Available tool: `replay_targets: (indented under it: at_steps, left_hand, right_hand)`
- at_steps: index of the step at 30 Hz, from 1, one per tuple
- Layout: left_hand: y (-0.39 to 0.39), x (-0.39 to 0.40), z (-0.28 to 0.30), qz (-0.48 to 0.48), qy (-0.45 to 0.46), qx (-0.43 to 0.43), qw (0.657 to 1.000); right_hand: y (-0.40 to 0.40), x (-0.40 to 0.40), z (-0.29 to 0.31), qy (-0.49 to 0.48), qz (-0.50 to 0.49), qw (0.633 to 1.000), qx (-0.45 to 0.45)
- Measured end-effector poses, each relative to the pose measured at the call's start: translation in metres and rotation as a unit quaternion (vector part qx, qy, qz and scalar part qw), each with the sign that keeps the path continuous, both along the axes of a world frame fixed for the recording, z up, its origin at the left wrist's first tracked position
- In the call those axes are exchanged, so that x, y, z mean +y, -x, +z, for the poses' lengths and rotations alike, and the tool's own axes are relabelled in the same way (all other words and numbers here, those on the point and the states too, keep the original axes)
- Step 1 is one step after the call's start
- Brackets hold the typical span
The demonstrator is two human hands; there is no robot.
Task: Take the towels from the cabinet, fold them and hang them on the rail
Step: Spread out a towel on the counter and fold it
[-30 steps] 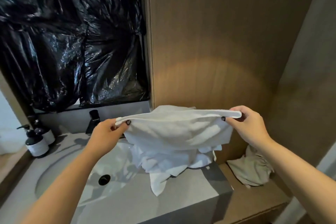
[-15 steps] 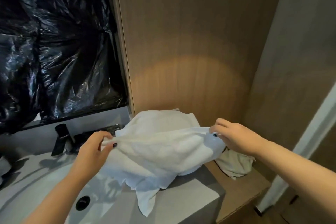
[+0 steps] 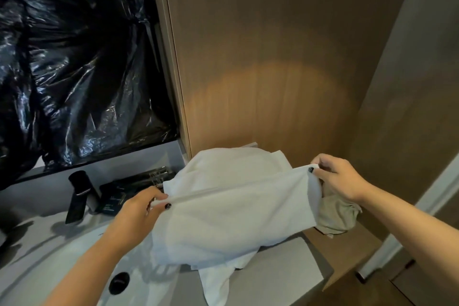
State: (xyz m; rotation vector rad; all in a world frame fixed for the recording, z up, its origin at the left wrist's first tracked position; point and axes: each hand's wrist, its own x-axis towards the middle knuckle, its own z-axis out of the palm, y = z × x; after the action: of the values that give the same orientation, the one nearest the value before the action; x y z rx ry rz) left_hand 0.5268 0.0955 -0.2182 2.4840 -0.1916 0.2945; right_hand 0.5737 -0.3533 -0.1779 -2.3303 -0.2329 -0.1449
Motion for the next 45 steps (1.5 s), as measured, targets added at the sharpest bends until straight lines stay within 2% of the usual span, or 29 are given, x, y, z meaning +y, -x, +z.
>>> replay_targets:
  at_steps: [5,9,13,16,21,24,27,30,36,40,45]
  left_hand:
    - [-0.031,0.015,-0.009,0.021,0.014,-0.034,0.999]
    - [-0.061,0.018,-0.017,0.067,0.024,-0.006,0.997]
    - [-0.085,0.017,-0.035,0.064,0.044,0.004,0.997]
    - [-0.1,0.017,-0.049,0.052,0.06,0.013,0.997]
    - [-0.099,0.018,-0.056,0.032,0.157,0.08,0.984]
    - [-0.1,0.027,-0.05,0.01,0.18,0.116,0.977]
    - [-0.102,0.038,-0.038,-0.044,0.197,0.144,0.969]
    - [-0.102,0.045,-0.031,-0.087,0.161,0.134,0.974]
    - [-0.1,0.043,-0.03,-0.079,0.115,0.127,0.982]
    - [-0.097,0.042,-0.023,-0.082,0.088,0.128,0.984]
    - [-0.087,0.042,-0.003,-0.058,0.129,0.117,0.983]
  right_hand:
    - [-0.027,0.023,0.004,0.026,-0.036,0.999,-0.029]
    - [-0.049,0.04,-0.003,0.041,-0.083,0.994,-0.066]
    - [-0.071,0.048,-0.022,0.083,-0.127,0.986,-0.073]
    - [-0.087,0.051,-0.037,0.053,-0.138,0.987,-0.065]
    - [-0.102,0.041,-0.046,-0.082,-0.075,0.992,0.053]
    - [-0.108,0.03,-0.039,-0.102,-0.034,0.988,0.108]
    - [-0.115,0.027,-0.029,-0.033,0.03,0.994,0.095]
    - [-0.122,0.028,-0.017,0.063,0.079,0.991,0.092]
    - [-0.126,0.029,0.008,0.217,0.18,0.948,0.147]
    - [-0.125,0.038,0.006,0.283,0.179,0.933,0.13]
    - [-0.109,0.033,0.041,0.314,0.164,0.934,0.052]
